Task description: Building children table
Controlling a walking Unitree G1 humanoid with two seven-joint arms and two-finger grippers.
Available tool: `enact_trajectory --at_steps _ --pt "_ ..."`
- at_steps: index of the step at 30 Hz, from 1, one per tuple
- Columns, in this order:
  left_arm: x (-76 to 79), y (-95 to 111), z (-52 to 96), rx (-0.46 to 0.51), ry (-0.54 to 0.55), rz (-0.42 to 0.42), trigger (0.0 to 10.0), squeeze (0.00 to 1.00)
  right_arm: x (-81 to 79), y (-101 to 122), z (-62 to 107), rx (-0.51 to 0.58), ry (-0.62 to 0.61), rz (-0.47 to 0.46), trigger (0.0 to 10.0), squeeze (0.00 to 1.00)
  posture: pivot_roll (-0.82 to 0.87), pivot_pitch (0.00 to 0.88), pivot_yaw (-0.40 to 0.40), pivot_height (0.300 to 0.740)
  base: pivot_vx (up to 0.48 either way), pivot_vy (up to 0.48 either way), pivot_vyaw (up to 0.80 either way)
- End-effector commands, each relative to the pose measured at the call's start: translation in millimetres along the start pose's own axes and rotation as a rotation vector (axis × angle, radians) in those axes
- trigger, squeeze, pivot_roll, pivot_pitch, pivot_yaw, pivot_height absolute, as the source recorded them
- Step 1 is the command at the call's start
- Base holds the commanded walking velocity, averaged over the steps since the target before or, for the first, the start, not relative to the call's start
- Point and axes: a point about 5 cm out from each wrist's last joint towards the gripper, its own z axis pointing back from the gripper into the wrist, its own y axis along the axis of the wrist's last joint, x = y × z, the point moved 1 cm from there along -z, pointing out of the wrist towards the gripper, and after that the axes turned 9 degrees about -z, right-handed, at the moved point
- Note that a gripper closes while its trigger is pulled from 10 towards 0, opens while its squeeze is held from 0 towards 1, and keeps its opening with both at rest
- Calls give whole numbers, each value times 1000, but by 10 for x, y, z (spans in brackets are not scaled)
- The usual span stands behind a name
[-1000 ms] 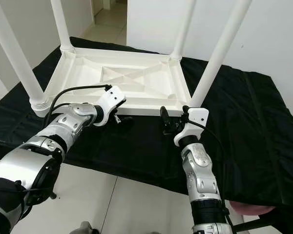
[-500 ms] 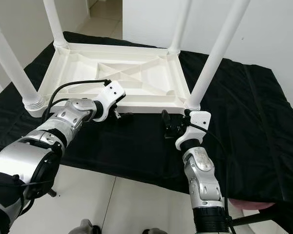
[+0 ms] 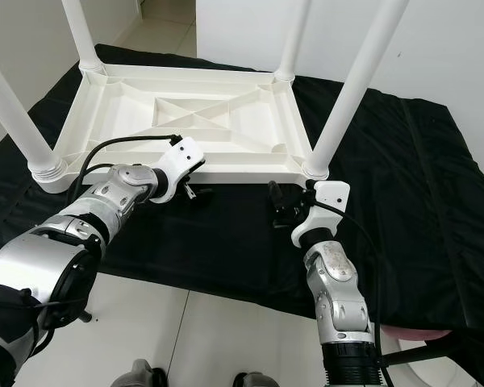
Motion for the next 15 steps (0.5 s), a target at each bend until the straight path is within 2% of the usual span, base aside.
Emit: enact_trajectory --at_steps 1,5,6,10,11,15 --pt "39 -125 -4 -60 62 -3 10000 0 36 -29 18 -23 -9 8 10000 0 -145 123 -40 740 0 0 0" --pt "237 -97 -31 -15 -62 2 10000 0 40 -31 -17 -23 -8 13 10000 0 -133 117 -37 740 0 0 0" --pt "376 -103 -37 8 -138 -21 10000 0 39 -26 -43 -20 -8 11 10000 0 -120 109 -33 740 0 0 0" --pt "469 -117 -38 18 -182 -19 10000 0 36 -22 -66 -16 -8 9 10000 0 -110 104 -33 740 0 0 0" --pt "551 -97 -40 40 -218 -16 10000 0 36 -23 -82 -14 -7 8 10000 0 -105 102 -31 740 0 0 0" --pt "625 -49 -44 73 -254 2 10000 0 30 -27 -96 -12 -4 11 10000 0 -101 98 -28 740 0 0 0"
